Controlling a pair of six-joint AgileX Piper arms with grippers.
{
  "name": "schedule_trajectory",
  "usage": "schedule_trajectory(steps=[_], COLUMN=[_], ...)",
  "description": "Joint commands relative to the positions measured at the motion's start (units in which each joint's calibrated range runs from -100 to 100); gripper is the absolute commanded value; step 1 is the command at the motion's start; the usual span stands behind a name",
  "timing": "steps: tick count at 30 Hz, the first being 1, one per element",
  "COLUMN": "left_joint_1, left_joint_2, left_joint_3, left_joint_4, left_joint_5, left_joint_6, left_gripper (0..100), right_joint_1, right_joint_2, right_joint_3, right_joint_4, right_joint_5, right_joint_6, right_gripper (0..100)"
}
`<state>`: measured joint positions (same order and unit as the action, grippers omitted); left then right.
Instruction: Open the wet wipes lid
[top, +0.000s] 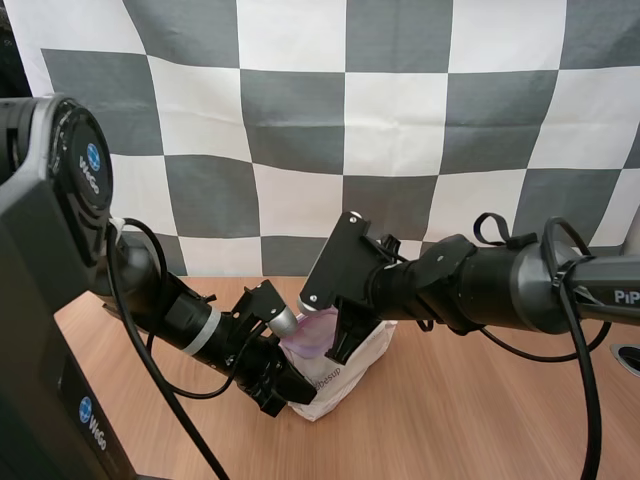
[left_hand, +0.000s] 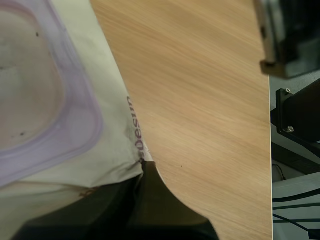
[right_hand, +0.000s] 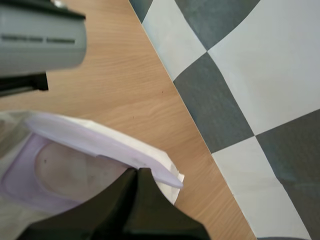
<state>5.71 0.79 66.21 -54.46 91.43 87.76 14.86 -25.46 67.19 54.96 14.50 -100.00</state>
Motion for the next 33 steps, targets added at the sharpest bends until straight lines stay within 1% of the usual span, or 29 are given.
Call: schedule_trajectory(steps=[1,4,10,13,16,20,28,33], left_joint_1=[0.01,0.01,0.01,0.01,0.01,0.01,0.01,0.01], left_joint_2=[0.0,0.0,0.0,-0.2,-0.3,-0.3,-0.3,-0.3], left_joint_3=[0.1,0.1,0.1,0.1,0.1,0.1,0.1,0.1], left_joint_4=[-0.1,0.4,0.4,0.5,0.5,0.5,2.0,2.1], left_joint_5=[-0.3,-0.1,0.1,0.1,0.4,0.4,0.4,0.4], left_joint_6=[0.0,0.0,0.0,0.0,0.0,0.0,0.1,0.1], left_gripper=[0,0,0,0,0,0,0,0], right_joint_1=[0.0,0.0,0.0,0.0,0.0,0.0,0.0,0.0], right_joint_2=[0.0,0.2,0.4,2.3,6.0,8.8,9.1,9.1], right_joint_3=[-1.3,-2.6,-2.8,-2.8,-2.8,-2.9,-8.3,-11.0], right_joint_4=[0.3,0.9,0.9,0.9,0.9,0.9,1.0,2.1], right_joint_5=[2.4,5.0,4.8,4.8,2.4,-5.5,-4.6,0.7], right_joint_6=[0.0,0.0,0.0,0.0,0.0,0.0,0.0,0.0], right_gripper=[0,0,0,0,0,0,0,0])
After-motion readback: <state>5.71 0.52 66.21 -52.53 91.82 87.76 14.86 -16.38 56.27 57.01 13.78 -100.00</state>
